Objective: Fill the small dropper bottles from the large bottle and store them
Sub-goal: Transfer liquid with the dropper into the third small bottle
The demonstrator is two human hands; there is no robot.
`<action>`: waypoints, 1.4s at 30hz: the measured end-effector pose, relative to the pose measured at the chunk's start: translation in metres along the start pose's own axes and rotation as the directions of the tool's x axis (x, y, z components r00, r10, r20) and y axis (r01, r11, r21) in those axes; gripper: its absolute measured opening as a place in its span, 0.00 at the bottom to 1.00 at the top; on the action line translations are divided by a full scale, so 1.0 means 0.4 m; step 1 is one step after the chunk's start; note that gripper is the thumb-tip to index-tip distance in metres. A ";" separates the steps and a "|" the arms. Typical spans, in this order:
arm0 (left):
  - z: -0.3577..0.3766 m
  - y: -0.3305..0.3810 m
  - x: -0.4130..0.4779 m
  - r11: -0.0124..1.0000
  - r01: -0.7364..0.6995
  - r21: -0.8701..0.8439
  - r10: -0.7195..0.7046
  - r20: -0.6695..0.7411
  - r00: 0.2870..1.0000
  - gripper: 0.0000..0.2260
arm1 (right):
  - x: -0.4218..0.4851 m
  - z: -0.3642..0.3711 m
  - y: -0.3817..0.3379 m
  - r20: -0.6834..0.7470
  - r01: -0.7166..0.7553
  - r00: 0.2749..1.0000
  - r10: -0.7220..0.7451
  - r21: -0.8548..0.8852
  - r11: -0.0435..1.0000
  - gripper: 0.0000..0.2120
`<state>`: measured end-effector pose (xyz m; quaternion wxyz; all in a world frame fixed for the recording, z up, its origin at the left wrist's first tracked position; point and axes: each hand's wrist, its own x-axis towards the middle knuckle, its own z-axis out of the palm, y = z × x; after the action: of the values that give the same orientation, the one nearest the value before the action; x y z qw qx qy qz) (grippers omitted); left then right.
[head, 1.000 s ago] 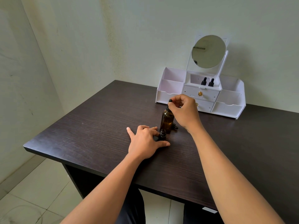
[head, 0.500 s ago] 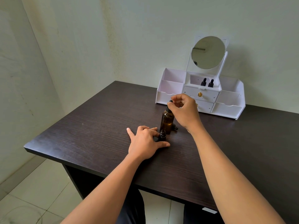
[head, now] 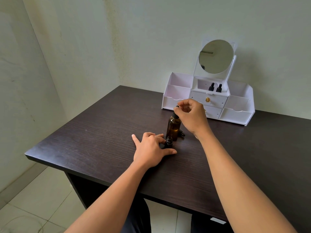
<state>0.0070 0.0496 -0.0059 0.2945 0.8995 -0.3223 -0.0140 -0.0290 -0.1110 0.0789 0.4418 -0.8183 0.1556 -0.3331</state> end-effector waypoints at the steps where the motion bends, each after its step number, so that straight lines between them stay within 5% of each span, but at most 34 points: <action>1: -0.001 0.000 0.000 1.000 0.001 -0.001 -0.001 0.000 1.000 0.29 | 0.000 -0.001 0.000 0.001 -0.002 1.000 0.002 0.005 1.000 0.09; 13: -0.002 0.001 0.002 1.000 0.000 0.007 0.000 -0.006 1.000 0.28 | 0.002 -0.004 -0.007 0.007 0.004 1.000 -0.004 -0.059 0.998 0.04; 30: -0.001 0.002 -0.003 0.999 -0.003 -0.035 0.003 -0.026 1.000 0.28 | -0.017 -0.104 -0.137 -0.285 0.299 0.925 -0.251 0.140 0.944 0.04; 42: -0.004 0.006 -0.005 0.999 -0.004 -0.033 0.003 -0.022 1.000 0.28 | -0.158 -0.112 -0.117 -0.387 0.349 0.895 -0.221 0.298 0.888 0.02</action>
<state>0.0044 0.0501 -0.0036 0.3130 0.8940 -0.3204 -0.0090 -0.1077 -0.0779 0.1092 0.4956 -0.6667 0.0426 -0.5551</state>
